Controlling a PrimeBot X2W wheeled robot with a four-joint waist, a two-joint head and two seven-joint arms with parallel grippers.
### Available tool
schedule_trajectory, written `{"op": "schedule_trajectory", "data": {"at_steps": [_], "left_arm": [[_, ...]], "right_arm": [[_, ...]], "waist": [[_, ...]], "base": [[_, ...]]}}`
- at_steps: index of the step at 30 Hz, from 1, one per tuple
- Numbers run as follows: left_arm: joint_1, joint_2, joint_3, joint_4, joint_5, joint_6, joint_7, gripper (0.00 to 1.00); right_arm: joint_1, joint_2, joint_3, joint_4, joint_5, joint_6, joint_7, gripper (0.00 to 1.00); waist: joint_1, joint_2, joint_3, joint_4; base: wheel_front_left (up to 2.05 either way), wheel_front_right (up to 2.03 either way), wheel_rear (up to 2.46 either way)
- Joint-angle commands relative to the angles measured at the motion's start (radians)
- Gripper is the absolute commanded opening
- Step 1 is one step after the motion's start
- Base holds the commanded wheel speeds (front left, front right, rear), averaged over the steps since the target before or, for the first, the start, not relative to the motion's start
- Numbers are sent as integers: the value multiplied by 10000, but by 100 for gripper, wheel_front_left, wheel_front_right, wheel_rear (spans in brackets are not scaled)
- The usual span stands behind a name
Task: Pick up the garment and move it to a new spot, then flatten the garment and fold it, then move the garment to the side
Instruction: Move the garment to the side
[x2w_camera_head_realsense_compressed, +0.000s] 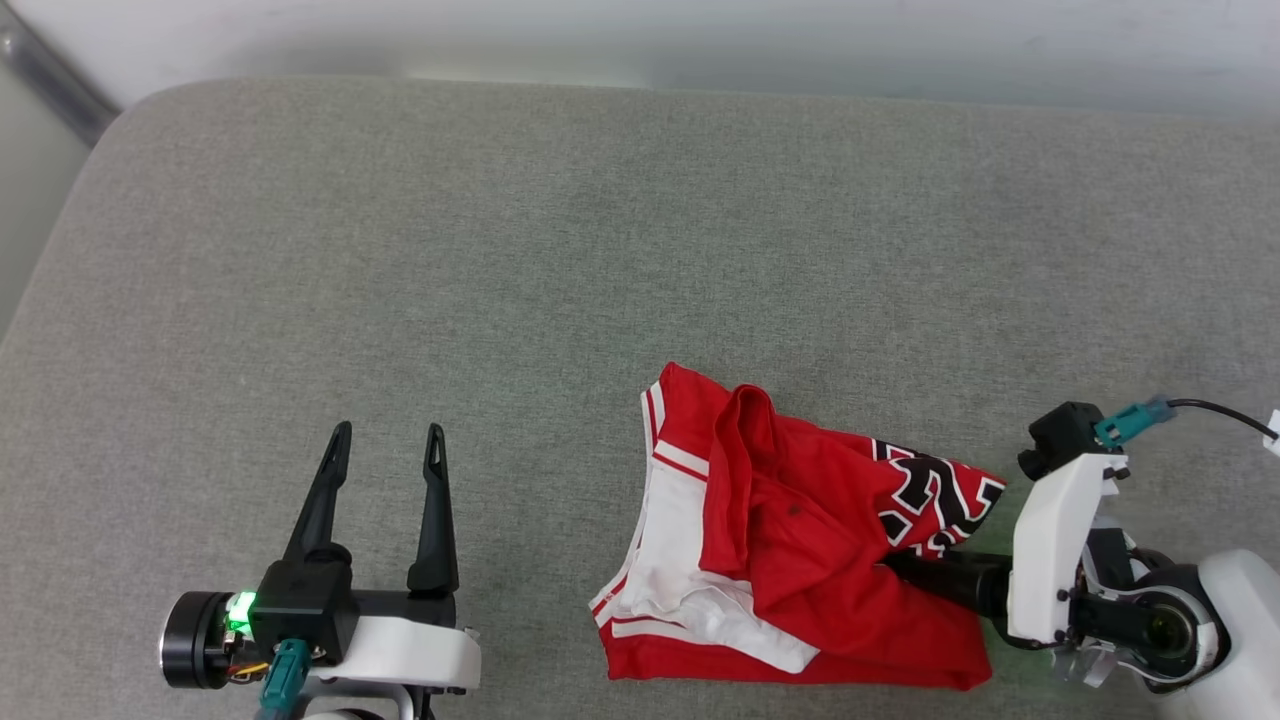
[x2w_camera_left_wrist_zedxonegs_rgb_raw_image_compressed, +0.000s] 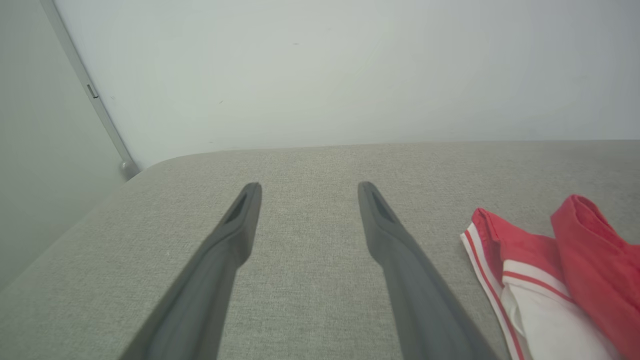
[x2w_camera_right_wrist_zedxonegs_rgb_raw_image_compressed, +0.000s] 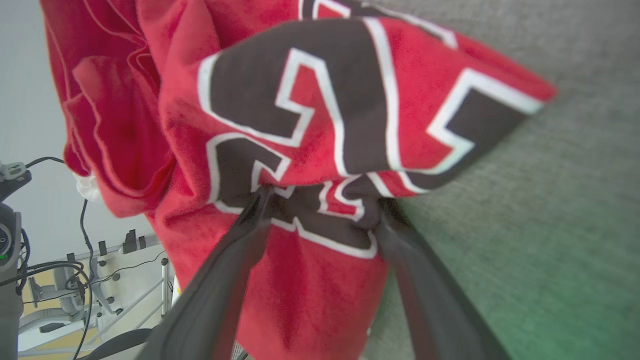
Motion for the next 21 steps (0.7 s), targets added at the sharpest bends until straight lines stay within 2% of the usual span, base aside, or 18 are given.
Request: {"op": "schedule_trajectory", "data": {"at_steps": [1, 4, 5, 6, 15, 21], "left_arm": [[-64, -15, -3, 8, -52, 7, -21, 100], [-139, -16, -40, 14, -72, 45, -21, 100], [-146, -16, -55, 24, -92, 55, -21, 100], [-147, -16, -71, 30, -115, 78, -21, 100], [124, -16, -124, 115, -186, 199, -21, 100], [413, -17, -23, 38, -195, 263, -20, 100]], "right_arm": [[201, 185, 282, 335, -117, -21, 27, 100], [74, 105, 662, 524, -281, -22, -293, 98], [-3, 53, 752, 569, -362, -24, -455, 26], [-55, 19, 865, 618, -370, -24, -545, 0], [-1027, -695, 1784, 2, -271, -18, -1786, 0], [-1803, -1478, 2497, -1092, -95, -13, -1980, 0]], "waist": [[0, 0, 18, 20], [0, 0, 60, 83], [0, 0, 66, 103], [0, 0, 64, 121], [0, 0, -406, 198], [0, 0, -859, -235]], "base": [[0, 0, 0], [0, 0, 0], [0, 0, 0], [0, 0, 0], [0, 0, 0], [0, 0, 0]]}}
